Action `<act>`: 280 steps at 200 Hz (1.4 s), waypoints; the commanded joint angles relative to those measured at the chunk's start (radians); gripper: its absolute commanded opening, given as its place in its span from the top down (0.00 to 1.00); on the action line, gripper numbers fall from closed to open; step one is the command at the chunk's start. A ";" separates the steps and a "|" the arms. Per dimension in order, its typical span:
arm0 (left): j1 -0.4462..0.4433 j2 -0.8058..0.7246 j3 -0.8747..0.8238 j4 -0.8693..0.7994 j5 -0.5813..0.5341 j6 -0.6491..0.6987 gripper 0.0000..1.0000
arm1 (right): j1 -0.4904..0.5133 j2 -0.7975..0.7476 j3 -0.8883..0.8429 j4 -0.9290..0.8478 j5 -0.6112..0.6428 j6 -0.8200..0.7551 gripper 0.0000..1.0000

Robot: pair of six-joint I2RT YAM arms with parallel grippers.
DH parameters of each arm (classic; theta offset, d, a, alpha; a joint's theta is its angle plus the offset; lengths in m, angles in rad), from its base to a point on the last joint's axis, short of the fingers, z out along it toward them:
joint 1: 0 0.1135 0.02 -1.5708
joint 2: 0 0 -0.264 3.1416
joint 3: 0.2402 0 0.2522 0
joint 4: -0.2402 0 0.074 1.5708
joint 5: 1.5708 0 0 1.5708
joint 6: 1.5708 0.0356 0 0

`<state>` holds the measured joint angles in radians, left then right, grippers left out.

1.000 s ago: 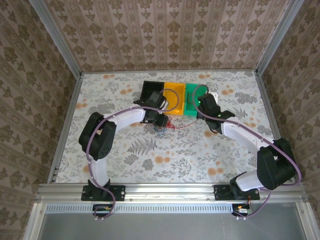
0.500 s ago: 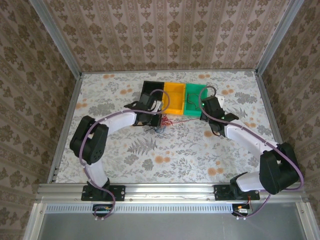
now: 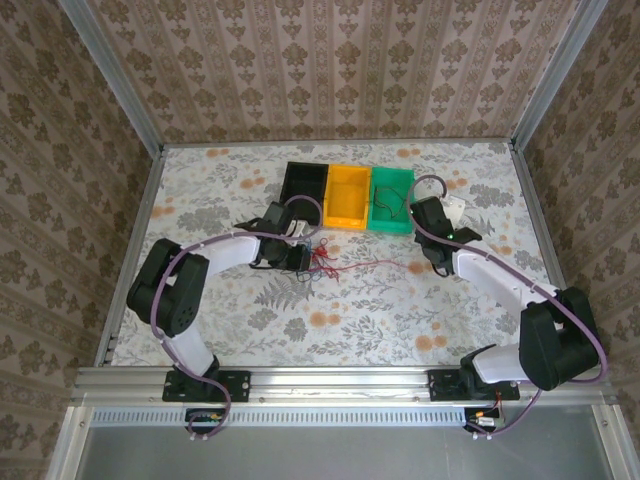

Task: Untangle the cables

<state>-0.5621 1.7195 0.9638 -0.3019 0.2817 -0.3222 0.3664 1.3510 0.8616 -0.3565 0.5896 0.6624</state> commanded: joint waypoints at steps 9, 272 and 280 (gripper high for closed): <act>-0.011 0.010 0.007 -0.040 -0.030 -0.009 0.83 | 0.089 -0.045 0.003 0.086 0.092 -0.092 0.47; -0.022 -0.017 0.014 -0.012 -0.070 0.011 1.00 | 0.275 0.626 0.393 -0.011 -0.930 -0.587 0.94; -0.021 -0.015 0.012 -0.012 -0.073 0.011 1.00 | 0.255 0.597 0.358 0.035 -0.920 -0.558 0.96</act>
<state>-0.5819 1.7191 0.9691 -0.3035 0.2348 -0.3206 0.6476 2.0193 1.2942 -0.3832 -0.4389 0.0677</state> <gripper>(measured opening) 0.049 0.064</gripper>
